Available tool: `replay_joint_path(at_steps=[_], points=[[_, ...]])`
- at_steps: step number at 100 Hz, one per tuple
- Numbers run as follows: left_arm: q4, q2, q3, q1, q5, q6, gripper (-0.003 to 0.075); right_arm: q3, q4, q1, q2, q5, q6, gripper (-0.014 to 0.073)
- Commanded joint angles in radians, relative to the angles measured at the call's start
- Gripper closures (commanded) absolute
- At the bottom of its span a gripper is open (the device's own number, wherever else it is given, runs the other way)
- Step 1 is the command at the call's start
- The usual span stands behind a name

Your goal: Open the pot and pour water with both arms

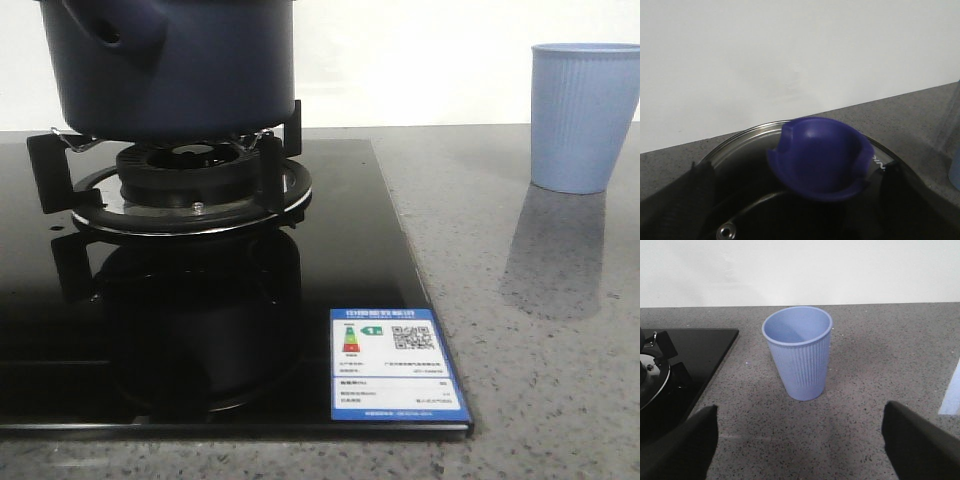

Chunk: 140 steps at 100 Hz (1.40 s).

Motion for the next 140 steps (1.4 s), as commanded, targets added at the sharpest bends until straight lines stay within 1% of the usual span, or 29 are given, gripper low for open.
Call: replay_joint_path(at_steps=[1,27,49,56,66,83,90,114,140], points=[[0.0,-0.008,-0.047,-0.003,-0.085,0.002,0.0105,-0.036,0.01,0.001,0.011,-0.081,-0.009,0.0013],[-0.006,0.075,-0.111,-0.013,-0.077,0.002,0.0107,-0.036,0.01,0.001,0.011,-0.081,-0.009,0.0013],[-0.006,0.107,-0.136,-0.013,-0.07,0.002,0.0113,-0.036,0.01,0.001,0.011,-0.081,-0.009,0.0013],[-0.006,0.109,-0.14,-0.013,-0.068,0.002,0.0127,-0.036,0.01,0.001,0.011,-0.081,-0.009,0.0013],[-0.006,0.109,-0.14,-0.013,-0.073,0.002,0.018,-0.036,0.01,0.001,0.011,-0.081,-0.009,0.0013],[-0.006,0.109,-0.14,-0.013,-0.071,0.002,0.0324,-0.036,0.01,0.001,0.011,-0.081,-0.009,0.0013],[-0.006,0.109,-0.14,-0.013,-0.071,0.002,0.0361,-0.036,0.01,0.001,0.011,-0.081,-0.009,0.0013],[-0.006,0.1,-0.14,-0.013,-0.073,0.002,0.0363,-0.036,0.01,0.001,0.011,-0.079,-0.009,0.0013],[-0.006,0.028,-0.142,-0.011,-0.087,0.002,0.0363,-0.036,0.01,0.001,0.011,-0.079,-0.009,0.0013]])
